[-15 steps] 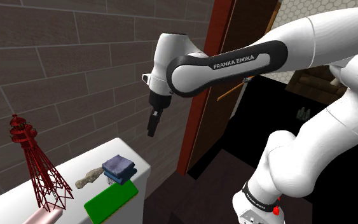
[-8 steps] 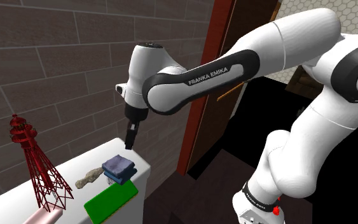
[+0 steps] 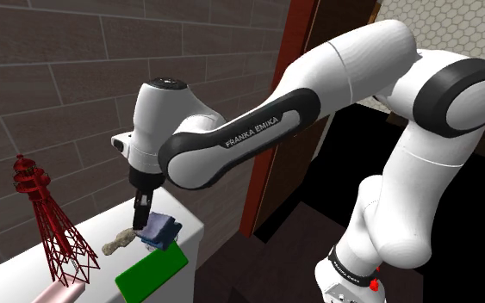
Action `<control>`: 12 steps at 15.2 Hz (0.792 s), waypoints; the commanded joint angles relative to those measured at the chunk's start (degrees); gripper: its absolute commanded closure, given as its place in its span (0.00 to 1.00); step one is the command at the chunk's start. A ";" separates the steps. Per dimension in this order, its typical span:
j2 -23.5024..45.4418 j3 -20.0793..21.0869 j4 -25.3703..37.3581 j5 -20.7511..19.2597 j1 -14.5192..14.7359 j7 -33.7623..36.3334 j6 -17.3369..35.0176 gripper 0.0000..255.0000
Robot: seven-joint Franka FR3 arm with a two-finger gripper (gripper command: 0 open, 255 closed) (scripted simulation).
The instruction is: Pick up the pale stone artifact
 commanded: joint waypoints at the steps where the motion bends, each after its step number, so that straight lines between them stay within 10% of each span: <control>1: 3.42 0.85 2.53 -1.56 1.15 -0.13 1.41 0.00; 12: 8.32 0.86 1.79 -3.61 2.23 0.42 7.41 0.00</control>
